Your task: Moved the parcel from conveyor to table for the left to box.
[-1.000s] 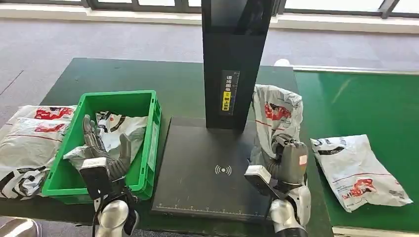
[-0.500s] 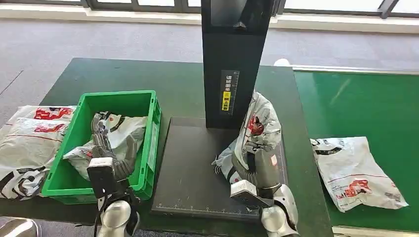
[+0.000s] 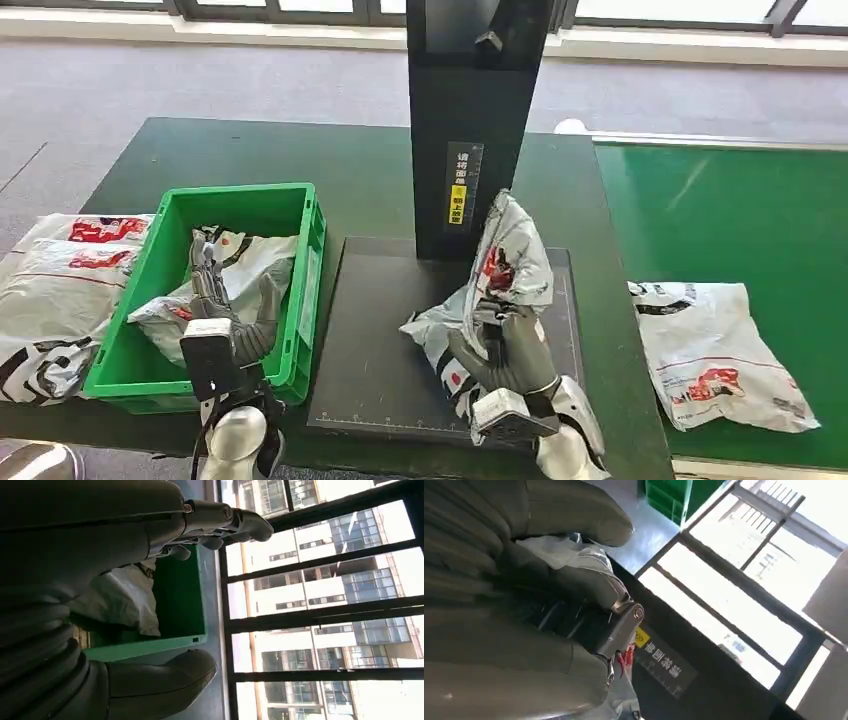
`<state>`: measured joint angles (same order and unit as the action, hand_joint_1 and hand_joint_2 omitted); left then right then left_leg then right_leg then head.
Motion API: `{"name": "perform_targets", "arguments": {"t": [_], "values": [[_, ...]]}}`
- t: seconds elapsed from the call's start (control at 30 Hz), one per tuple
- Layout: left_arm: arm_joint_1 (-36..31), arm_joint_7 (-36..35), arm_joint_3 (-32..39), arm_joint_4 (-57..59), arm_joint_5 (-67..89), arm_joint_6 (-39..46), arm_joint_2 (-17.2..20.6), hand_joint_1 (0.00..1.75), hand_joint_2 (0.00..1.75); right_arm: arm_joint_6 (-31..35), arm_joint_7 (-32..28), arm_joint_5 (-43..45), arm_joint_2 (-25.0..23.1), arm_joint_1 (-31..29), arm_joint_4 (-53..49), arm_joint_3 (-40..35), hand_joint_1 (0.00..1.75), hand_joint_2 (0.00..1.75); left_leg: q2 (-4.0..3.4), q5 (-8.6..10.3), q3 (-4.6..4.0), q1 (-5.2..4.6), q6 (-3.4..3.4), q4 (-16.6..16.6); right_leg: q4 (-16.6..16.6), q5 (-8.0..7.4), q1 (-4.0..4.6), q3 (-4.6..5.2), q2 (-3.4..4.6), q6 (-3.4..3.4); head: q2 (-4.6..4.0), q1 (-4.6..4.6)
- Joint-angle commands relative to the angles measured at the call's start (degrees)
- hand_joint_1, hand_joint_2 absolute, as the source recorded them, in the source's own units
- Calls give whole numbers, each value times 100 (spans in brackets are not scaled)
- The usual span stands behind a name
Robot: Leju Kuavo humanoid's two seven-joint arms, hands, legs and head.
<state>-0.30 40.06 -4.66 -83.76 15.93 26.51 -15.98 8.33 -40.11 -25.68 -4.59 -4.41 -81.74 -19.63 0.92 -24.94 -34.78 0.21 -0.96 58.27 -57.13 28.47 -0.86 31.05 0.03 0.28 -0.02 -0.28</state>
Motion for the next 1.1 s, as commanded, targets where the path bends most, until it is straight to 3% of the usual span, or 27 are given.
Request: {"name": "perform_targets", "arguments": {"t": [0.03,0.43,0.73,0.77,0.8,1.0,1.03,1.1], "values": [[-232,-6,290,263,23,-47,-220,0,175,-261,11,235,476,-377,99,-680,175,175,-11,-1,18,-2,2,-10,13,-2,0,-18,2,-3,0,0],[-232,-6,290,263,23,-47,-220,0,175,-261,11,235,476,-377,99,-680,175,175,-13,-1,29,-2,2,-20,24,-3,0,-31,2,-4,2,0],[-203,-6,405,197,85,-51,-281,0,175,-252,11,186,545,-569,518,-1110,175,175,-10,-2,14,-1,2,-7,9,-1,0,-14,4,-2,2,0],[-199,-6,417,194,95,-51,-289,0,175,-217,11,186,533,-585,559,-1085,145,175,-14,-2,18,0,2,-10,14,-3,2,-19,7,-3,0,0],[-191,-6,438,187,118,-52,-307,0,175,-170,11,205,486,-608,624,-983,0,175,-16,-1,24,0,2,-15,19,-4,2,-25,8,-3,2,0],[-150,-6,489,141,187,-77,-363,0,175,-154,11,-99,197,-577,812,-320,0,175,-13,0,26,-2,2,-18,22,-5,0,-28,4,-3,0,0],[-138,-6,492,133,207,-77,-374,0,175,-123,11,-339,95,-548,882,-131,0,0,-14,0,26,-2,2,-18,22,-5,0,-28,4,-4,0,0],[-113,-6,479,103,211,-67,-381,0,175,-48,11,-630,-58,-527,1026,134,0,0,-4,0,17,0,1,-10,14,-1,1,-21,-2,-3,2,0]]}}
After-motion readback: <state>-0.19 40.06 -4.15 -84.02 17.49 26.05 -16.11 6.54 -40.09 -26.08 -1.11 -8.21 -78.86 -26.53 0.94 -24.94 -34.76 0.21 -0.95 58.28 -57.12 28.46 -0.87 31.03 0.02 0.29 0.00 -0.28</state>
